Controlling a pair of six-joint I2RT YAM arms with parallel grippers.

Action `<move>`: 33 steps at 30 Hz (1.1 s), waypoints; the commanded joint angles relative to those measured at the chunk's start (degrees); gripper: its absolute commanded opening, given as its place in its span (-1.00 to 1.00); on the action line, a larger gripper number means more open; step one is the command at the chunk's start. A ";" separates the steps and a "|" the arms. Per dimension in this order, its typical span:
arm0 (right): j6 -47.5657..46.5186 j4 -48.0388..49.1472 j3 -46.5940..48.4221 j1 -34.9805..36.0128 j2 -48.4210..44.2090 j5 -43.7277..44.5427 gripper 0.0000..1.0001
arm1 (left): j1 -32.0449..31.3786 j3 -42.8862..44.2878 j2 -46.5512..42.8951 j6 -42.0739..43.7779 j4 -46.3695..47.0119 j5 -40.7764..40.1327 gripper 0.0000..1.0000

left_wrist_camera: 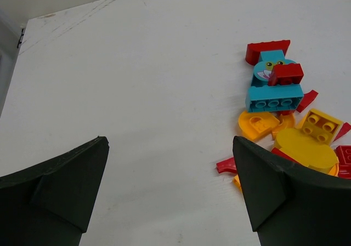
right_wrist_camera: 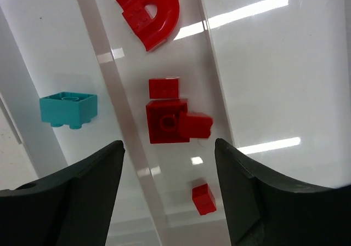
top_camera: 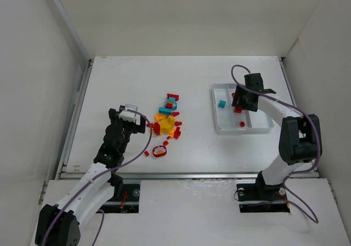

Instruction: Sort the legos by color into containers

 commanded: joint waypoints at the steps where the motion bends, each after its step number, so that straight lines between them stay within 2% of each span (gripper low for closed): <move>1: -2.86 -0.25 0.18 0.59 -5.32 0.14 0.46 | 0.27 -0.20 -0.99 0.42 3.29 1.68 0.89; 4: -5.41 -0.25 0.17 7.15 -8.66 1.89 0.49 | 0.27 -0.20 -0.99 0.42 3.29 1.68 0.89; 5: -6.73 -0.25 0.17 7.19 -9.46 1.90 0.49 | 0.27 -0.20 -0.99 0.42 3.29 1.68 0.89; 8: -12.51 1.68 -0.44 17.00 -10.69 0.76 0.49 | 0.27 -0.20 -0.46 0.42 3.29 2.20 0.89; 10: -15.34 3.35 -0.44 25.24 -10.17 -2.99 0.49 | 0.27 -0.20 -0.46 0.42 3.29 2.21 0.89; 13: -17.72 6.51 -1.24 32.21 -5.52 -8.45 0.45 | 0.27 -0.20 -0.46 0.42 3.29 2.21 0.89; 14: -17.73 6.52 -1.24 33.37 -2.64 -9.52 0.42 | 0.27 -0.20 -0.46 0.42 3.29 2.21 0.89; 17: -15.35 7.23 1.39 37.40 1.86 -13.37 0.17 | 0.27 -0.20 1.99 0.42 3.29 0.37 0.89; 18: -15.35 7.23 2.97 38.47 4.14 -14.18 0.01 | 0.27 0.32 2.61 0.42 2.77 -0.16 0.89; 21: -15.35 8.27 3.60 41.81 6.87 -14.19 -0.17 | 0.88 0.33 2.62 0.42 2.07 -0.69 0.89; 22: -15.35 8.28 3.60 41.82 7.41 -14.19 -0.31 | 0.89 0.85 2.62 0.42 2.06 -0.69 0.89; 23: -15.35 8.28 3.60 42.60 7.41 -14.79 -0.37 | 0.89 0.85 3.22 0.42 1.19 -0.69 0.89; 31: -14.30 11.53 0.79 43.75 9.95 -17.69 -0.37 | 1.42 0.85 3.85 0.42 1.18 -0.69 0.89; 33: -13.77 12.23 0.79 43.75 10.49 -18.23 -0.28 | 1.42 0.85 3.85 0.94 1.18 -0.69 0.89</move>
